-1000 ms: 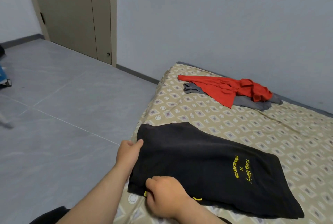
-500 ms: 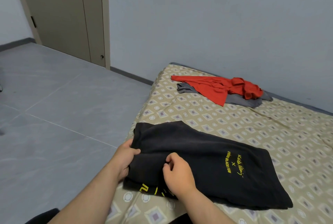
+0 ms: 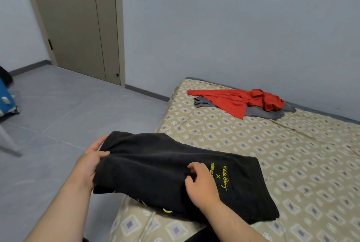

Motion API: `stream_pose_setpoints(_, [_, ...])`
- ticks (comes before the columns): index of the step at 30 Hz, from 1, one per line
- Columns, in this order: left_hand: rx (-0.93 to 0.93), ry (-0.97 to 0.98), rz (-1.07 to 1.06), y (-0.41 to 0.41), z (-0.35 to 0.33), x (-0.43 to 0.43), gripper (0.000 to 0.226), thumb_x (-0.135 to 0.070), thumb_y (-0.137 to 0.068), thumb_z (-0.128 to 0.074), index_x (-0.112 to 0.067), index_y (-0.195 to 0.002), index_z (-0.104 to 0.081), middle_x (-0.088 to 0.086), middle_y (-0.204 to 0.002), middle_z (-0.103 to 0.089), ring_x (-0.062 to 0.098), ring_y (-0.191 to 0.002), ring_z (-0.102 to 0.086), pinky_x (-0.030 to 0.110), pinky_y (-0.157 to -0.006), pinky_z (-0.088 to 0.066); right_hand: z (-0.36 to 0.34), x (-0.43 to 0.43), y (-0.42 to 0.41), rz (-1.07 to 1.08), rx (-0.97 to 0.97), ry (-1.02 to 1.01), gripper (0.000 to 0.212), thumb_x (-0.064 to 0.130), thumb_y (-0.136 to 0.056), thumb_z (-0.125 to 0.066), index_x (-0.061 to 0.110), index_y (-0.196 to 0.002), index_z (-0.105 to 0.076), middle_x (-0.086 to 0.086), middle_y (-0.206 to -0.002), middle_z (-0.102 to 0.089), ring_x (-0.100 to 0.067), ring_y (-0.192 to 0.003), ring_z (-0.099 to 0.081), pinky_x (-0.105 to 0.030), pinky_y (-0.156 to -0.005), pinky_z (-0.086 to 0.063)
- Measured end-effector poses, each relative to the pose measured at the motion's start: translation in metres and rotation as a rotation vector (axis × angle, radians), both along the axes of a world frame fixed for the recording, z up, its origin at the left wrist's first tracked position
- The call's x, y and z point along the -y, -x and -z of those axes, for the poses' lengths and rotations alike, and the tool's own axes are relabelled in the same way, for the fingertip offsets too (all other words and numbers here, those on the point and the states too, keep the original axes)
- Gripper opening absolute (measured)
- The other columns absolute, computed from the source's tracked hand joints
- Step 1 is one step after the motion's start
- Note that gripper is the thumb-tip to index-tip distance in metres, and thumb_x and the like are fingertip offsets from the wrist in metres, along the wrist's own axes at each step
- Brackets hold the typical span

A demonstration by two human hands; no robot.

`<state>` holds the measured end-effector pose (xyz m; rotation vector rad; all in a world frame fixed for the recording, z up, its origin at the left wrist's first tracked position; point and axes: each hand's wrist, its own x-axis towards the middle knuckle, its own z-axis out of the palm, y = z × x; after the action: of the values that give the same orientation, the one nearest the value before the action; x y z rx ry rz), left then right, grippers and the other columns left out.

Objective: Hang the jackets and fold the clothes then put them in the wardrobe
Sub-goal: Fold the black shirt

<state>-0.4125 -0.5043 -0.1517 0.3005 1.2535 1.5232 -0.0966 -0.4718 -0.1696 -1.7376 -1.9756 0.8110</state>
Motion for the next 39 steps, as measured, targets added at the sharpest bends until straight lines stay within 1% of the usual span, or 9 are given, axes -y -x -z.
stream_pose_setpoints(6, [-0.033, -0.114, 0.047, -0.039, -0.022, 0.012, 0.066, 0.018, -0.087, -0.038, -0.024, -0.132, -0.060, 0.008, -0.125, -0.068, 0.029, -0.106, -0.069, 0.034, -0.073, -0.058, -0.009, 0.004, 0.002, 0.014, -0.164, 0.071, 0.029, 0.024, -0.088, -0.058, 0.038, -0.113, -0.063, 0.020, -0.104, -0.060, -0.001, -0.095, -0.057, -0.017, -0.085, -0.043])
stream_pose_setpoints(12, [-0.245, -0.160, 0.372, -0.149, -0.023, 0.004, 0.081, 0.018, -0.092, -0.040, -0.042, -0.146, -0.036, -0.017, -0.142, -0.048, 0.006, -0.122, -0.058, 0.025, -0.087, -0.054, -0.024, 0.006, 0.008, 0.164, -0.920, 0.652, 0.028, 0.028, -0.100, -0.050, 0.015, -0.118, -0.067, -0.007, -0.107, -0.076, -0.022, -0.083, -0.066, -0.032, -0.070, -0.053])
stream_pose_setpoints(16, [-0.611, -0.049, 0.364, -0.199, 0.003, 0.007, 0.066, -0.013, -0.102, -0.042, -0.061, -0.142, -0.021, -0.005, -0.109, -0.065, 0.003, -0.079, -0.065, 0.014, -0.068, -0.051, -0.028, 0.003, 0.000, 0.294, -1.102, 0.887, 0.044, 0.035, -0.103, -0.042, 0.004, -0.119, -0.068, -0.015, -0.097, -0.074, -0.026, -0.076, -0.070, -0.034, -0.069, -0.057])
stream_pose_setpoints(20, [-1.096, 0.067, 0.122, -0.199, 0.039, 0.012, 0.041, -0.005, -0.097, -0.047, -0.018, -0.135, -0.054, 0.002, -0.134, -0.052, 0.021, -0.122, -0.052, 0.023, -0.096, -0.040, -0.018, -0.003, -0.001, 0.402, -1.055, 0.923, 0.059, 0.048, -0.105, -0.035, 0.005, -0.113, -0.075, -0.019, -0.111, -0.073, -0.034, -0.100, -0.072, -0.044, -0.090, -0.056])
stream_pose_setpoints(23, [-1.411, 0.224, 0.301, -0.187, 0.048, 0.008, 0.054, -0.029, -0.094, -0.057, -0.024, -0.146, -0.042, 0.001, -0.158, -0.031, 0.023, -0.143, -0.030, 0.034, -0.115, -0.026, -0.011, -0.009, 0.000, 0.406, -0.994, 0.898, 0.064, 0.062, -0.098, -0.041, 0.010, -0.112, -0.075, -0.015, -0.108, -0.075, -0.029, -0.096, -0.074, -0.045, -0.094, -0.054])
stream_pose_setpoints(26, [-1.421, 0.168, 0.622, -0.180, 0.058, 0.004, 0.065, -0.047, -0.097, -0.045, -0.031, -0.156, -0.023, -0.002, -0.166, -0.010, 0.018, -0.152, -0.009, 0.036, -0.122, -0.013, -0.004, -0.013, 0.004, 0.394, -0.765, 0.625, 0.037, 0.046, -0.099, -0.053, 0.015, -0.111, -0.070, -0.005, -0.105, -0.075, -0.019, -0.095, -0.072, -0.033, -0.082, -0.055])
stream_pose_setpoints(31, [-1.541, 0.058, 0.916, -0.183, 0.066, 0.006, 0.050, -0.034, -0.100, -0.037, -0.033, -0.150, -0.038, -0.012, -0.161, -0.028, 0.008, -0.151, -0.014, 0.043, -0.123, 0.002, 0.002, -0.019, 0.003, 0.433, -0.583, 0.368, 0.015, 0.032, -0.090, -0.069, 0.021, -0.100, -0.065, 0.000, -0.096, -0.071, -0.014, -0.088, -0.067, -0.023, -0.068, -0.049])
stream_pose_setpoints(35, [-1.277, -0.032, 0.583, -0.178, 0.059, 0.007, 0.035, -0.011, -0.093, -0.052, -0.031, -0.117, -0.066, -0.019, -0.126, -0.059, 0.006, -0.126, -0.050, 0.022, -0.116, -0.024, 0.012, -0.029, -0.007, 0.482, -0.491, 0.427, 0.012, 0.011, -0.093, -0.059, 0.008, -0.083, -0.066, -0.011, -0.088, -0.071, -0.021, -0.076, -0.062, -0.030, -0.068, -0.051])
stream_pose_setpoints(39, [-1.009, 0.202, 0.218, -0.171, 0.055, 0.013, 0.017, -0.010, -0.081, -0.059, -0.026, -0.082, -0.052, -0.008, -0.089, -0.053, 0.016, -0.084, -0.053, 0.033, -0.074, -0.045, 0.017, -0.043, -0.023, 0.638, -0.677, 0.454, 0.019, 0.003, -0.095, -0.048, 0.006, -0.091, -0.067, -0.019, -0.097, -0.071, -0.029, -0.084, -0.065, -0.037, -0.079, -0.055])
